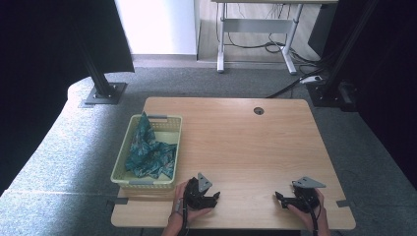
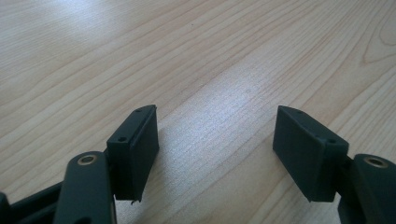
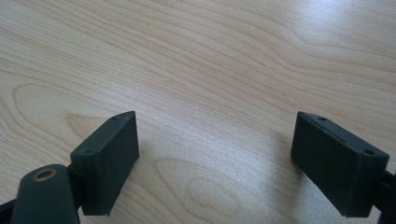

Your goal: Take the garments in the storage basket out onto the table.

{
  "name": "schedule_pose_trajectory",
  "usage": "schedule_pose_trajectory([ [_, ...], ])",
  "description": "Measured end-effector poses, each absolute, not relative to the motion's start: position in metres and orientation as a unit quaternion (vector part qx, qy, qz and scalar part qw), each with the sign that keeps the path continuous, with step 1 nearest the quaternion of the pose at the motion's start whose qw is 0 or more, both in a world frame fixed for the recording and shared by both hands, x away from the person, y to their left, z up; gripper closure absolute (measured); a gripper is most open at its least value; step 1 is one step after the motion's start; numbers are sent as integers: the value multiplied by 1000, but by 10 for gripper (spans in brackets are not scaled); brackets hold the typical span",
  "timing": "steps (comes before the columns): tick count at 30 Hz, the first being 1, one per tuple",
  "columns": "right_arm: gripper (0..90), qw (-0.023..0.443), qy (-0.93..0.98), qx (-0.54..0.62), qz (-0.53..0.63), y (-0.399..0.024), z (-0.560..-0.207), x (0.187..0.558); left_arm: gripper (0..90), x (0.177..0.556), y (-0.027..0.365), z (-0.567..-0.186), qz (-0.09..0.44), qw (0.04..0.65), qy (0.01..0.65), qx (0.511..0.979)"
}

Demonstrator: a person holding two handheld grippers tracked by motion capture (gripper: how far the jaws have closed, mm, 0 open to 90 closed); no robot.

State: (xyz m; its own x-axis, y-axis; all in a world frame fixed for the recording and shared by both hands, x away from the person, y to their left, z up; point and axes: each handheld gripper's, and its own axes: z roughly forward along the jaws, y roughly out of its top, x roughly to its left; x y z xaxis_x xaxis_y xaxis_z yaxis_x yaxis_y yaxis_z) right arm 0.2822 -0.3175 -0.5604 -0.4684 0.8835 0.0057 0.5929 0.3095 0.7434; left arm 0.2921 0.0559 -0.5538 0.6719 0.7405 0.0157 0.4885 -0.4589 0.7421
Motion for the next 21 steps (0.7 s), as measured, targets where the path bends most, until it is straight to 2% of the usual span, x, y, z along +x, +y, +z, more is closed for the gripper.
schedule_pose_trajectory([
  [21, 171, 217, 782, 468, 350, -314, -560, 277, 322, 290, 54, -554, 173, 368, 372, 835],
])
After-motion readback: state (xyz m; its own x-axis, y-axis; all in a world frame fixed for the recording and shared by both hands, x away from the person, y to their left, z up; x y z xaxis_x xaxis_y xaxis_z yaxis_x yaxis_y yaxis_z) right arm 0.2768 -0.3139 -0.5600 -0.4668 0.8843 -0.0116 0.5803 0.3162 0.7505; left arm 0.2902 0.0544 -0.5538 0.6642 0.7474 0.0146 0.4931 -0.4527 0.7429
